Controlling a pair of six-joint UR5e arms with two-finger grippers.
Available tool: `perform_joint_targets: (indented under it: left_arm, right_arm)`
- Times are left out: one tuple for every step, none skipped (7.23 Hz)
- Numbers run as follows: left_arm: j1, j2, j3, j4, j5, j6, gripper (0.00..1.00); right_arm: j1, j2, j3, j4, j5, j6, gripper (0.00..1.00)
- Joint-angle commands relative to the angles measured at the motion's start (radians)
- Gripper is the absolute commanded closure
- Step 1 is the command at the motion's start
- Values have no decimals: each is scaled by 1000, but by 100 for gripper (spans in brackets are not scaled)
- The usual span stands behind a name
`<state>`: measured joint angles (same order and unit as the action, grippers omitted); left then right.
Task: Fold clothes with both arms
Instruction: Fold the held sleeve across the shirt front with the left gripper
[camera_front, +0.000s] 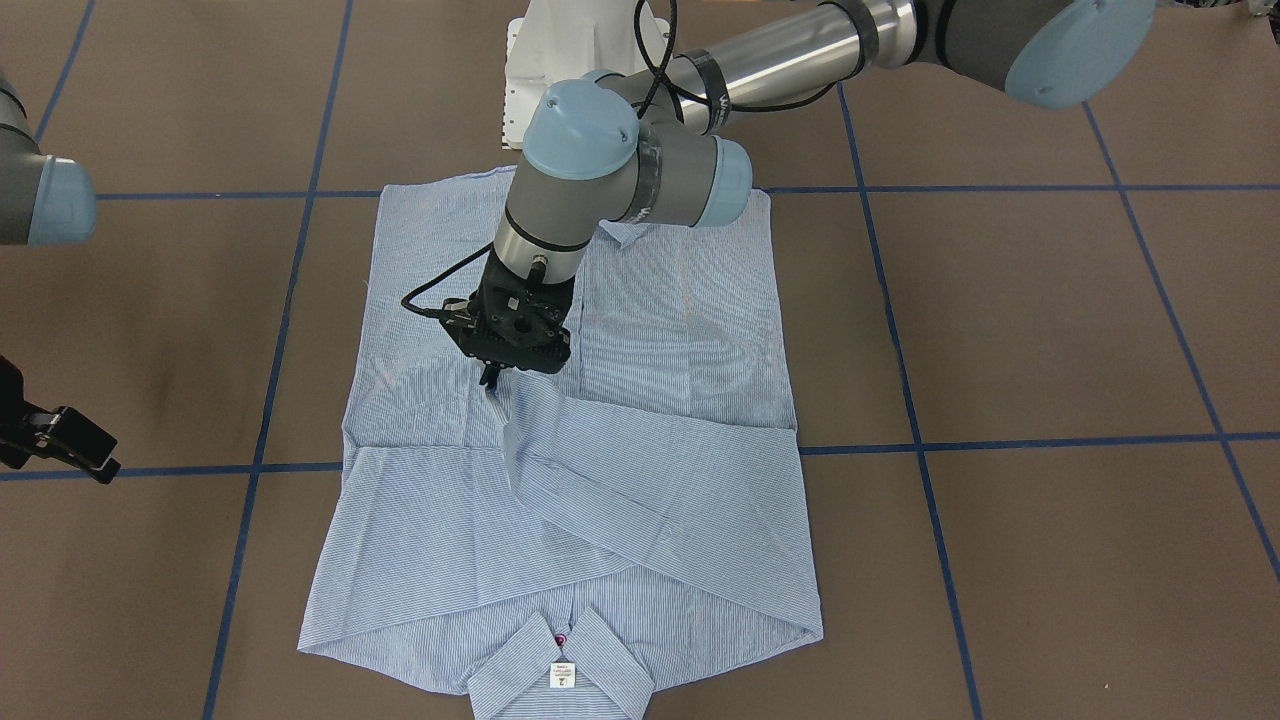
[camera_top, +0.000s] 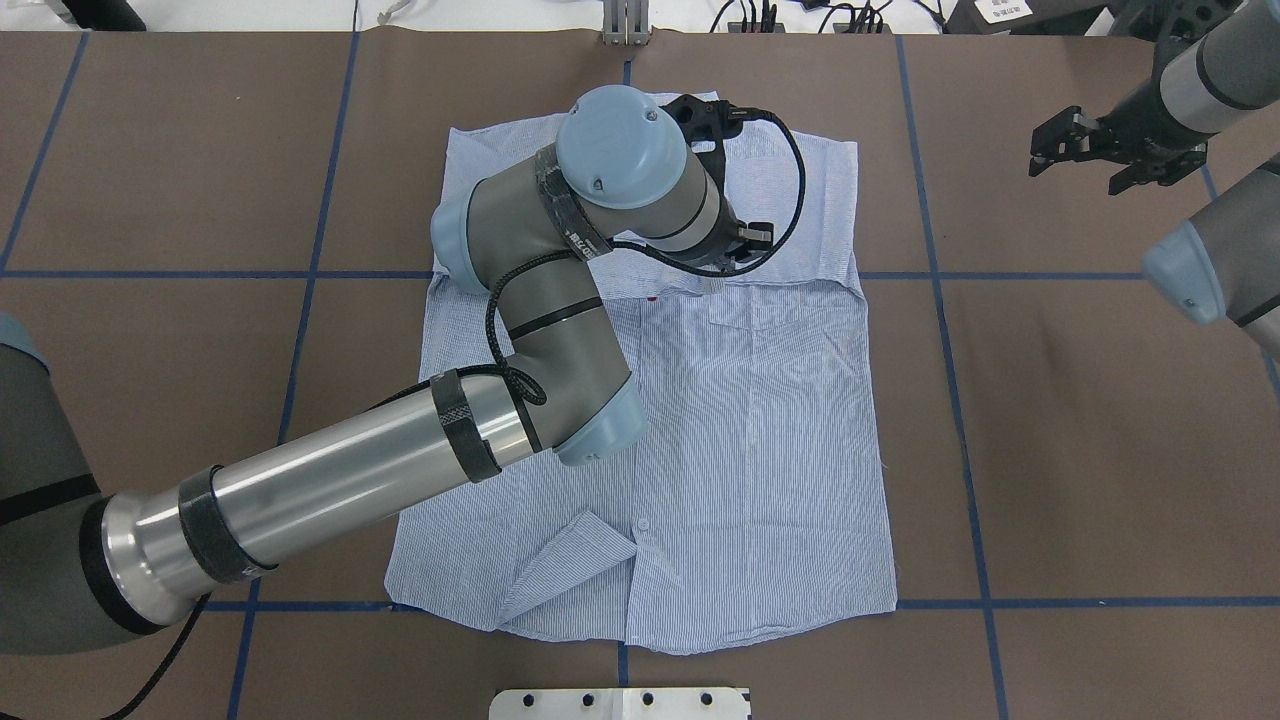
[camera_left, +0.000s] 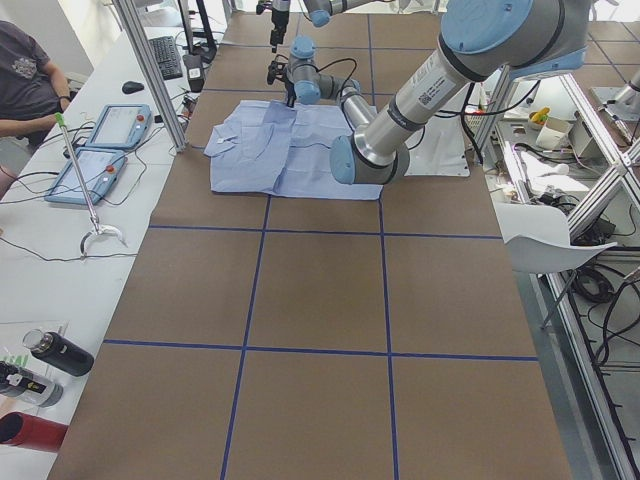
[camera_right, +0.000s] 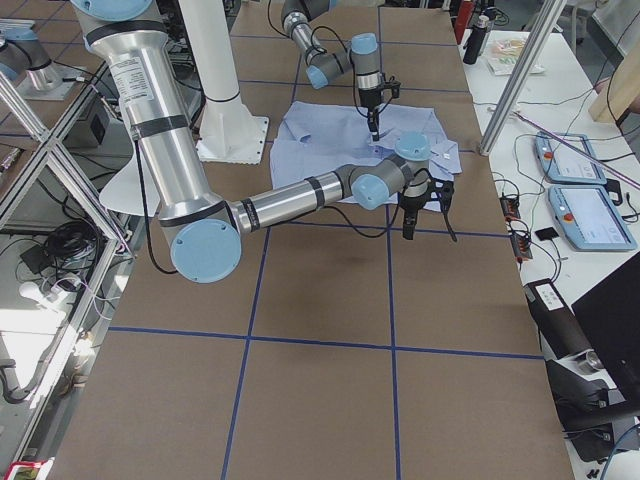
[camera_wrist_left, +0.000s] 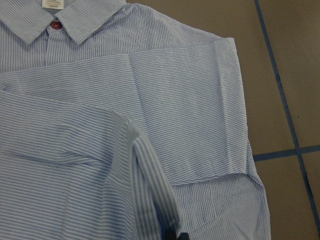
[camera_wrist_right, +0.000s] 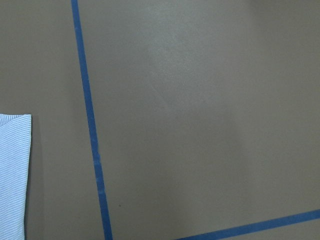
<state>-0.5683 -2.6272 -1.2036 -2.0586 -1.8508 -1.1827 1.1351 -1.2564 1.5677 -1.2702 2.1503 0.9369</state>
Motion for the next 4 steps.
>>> perform_joint_targets:
  left_arm:
    - [24, -8, 9, -2, 31, -3, 100]
    - [30, -32, 36, -2, 38, -6, 100]
    - [34, -42, 51, -5, 38, -21, 100]
    - [42, -45, 55, -8, 39, -23, 100]
  right_arm:
    - [0, 0, 0, 0, -1, 3, 0]
    - [0, 0, 0, 0, -1, 3, 0]
    - [0, 2, 0, 2, -1, 5, 0]
    - [0, 2, 0, 0, -1, 5, 0]
